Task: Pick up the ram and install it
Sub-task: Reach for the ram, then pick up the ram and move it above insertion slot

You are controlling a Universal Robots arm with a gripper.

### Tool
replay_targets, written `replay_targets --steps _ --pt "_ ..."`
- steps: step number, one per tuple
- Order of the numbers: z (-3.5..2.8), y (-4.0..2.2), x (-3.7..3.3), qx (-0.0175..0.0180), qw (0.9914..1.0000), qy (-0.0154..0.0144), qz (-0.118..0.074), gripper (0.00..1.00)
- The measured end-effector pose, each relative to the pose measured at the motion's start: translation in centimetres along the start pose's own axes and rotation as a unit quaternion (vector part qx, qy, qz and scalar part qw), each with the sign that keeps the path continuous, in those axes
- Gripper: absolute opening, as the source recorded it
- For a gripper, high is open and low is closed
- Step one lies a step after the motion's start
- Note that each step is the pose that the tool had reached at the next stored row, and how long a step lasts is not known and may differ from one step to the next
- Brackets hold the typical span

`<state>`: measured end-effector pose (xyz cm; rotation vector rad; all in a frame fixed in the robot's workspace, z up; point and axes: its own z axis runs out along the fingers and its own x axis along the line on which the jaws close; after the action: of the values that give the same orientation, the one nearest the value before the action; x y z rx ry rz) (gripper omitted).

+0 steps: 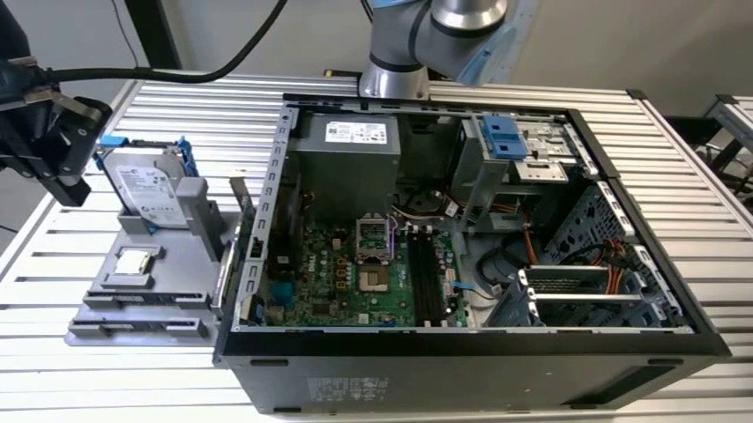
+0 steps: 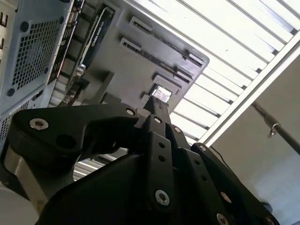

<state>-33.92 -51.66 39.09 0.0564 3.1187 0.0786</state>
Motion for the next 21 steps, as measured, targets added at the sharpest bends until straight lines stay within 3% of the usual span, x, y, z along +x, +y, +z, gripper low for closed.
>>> replay_targets --steps 15,18,21 --pt "0.00 -0.08 0.00 -0.0001 1.00000 0.0001 -0.003 0.00" --pt "-0.01 -0.08 0.01 -0.0004 0.99977 0.0011 -0.021 0.00" --pt "0.00 -0.08 0.01 -0.0010 0.99887 0.0023 -0.047 0.00"
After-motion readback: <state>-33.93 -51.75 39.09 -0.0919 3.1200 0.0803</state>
